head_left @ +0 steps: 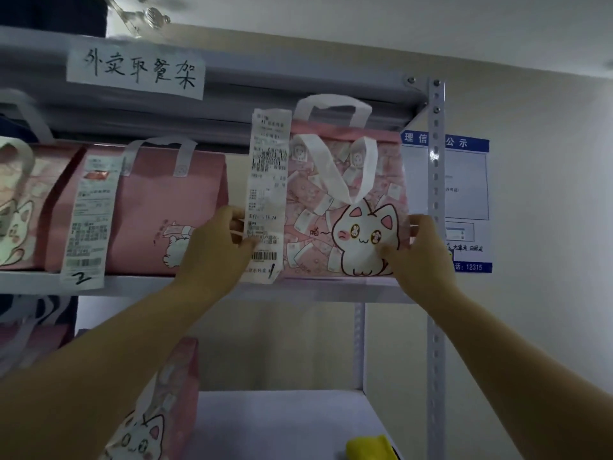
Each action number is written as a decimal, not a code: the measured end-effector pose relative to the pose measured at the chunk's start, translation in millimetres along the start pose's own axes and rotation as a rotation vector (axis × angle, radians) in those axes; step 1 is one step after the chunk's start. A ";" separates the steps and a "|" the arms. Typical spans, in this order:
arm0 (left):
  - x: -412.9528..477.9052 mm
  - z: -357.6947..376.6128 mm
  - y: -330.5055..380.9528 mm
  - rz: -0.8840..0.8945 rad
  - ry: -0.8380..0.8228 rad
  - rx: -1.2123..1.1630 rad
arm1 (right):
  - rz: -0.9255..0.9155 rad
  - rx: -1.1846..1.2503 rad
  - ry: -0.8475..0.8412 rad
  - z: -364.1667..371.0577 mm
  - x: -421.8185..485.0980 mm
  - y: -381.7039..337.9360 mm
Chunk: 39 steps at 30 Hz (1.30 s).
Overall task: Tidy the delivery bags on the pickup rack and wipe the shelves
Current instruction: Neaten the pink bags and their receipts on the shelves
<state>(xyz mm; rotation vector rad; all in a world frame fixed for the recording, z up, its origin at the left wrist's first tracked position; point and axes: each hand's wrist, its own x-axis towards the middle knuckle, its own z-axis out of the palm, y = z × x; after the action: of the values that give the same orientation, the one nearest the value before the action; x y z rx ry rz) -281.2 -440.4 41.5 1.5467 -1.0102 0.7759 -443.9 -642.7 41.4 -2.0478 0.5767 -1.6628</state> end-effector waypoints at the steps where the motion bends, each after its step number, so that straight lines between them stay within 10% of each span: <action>1: -6.6 -7.9 4.5 0.009 -0.005 -0.033 | -0.006 0.002 0.017 -6.8 -8.4 -5.2; 21: -215.6 -150.4 -4.3 -0.162 -0.190 -0.251 | 0.135 -0.003 -0.087 -63.9 -260.1 -60.7; 39: -254.4 -44.4 -138.1 -0.471 -0.387 -0.047 | 0.446 -0.070 -0.379 64.3 -273.5 67.4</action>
<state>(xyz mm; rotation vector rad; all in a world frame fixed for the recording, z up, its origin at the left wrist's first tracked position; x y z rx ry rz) -263.3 -337.8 -232.2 1.8395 -0.8726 0.1261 -436.1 -536.7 -227.3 -2.0210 0.8830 -0.9852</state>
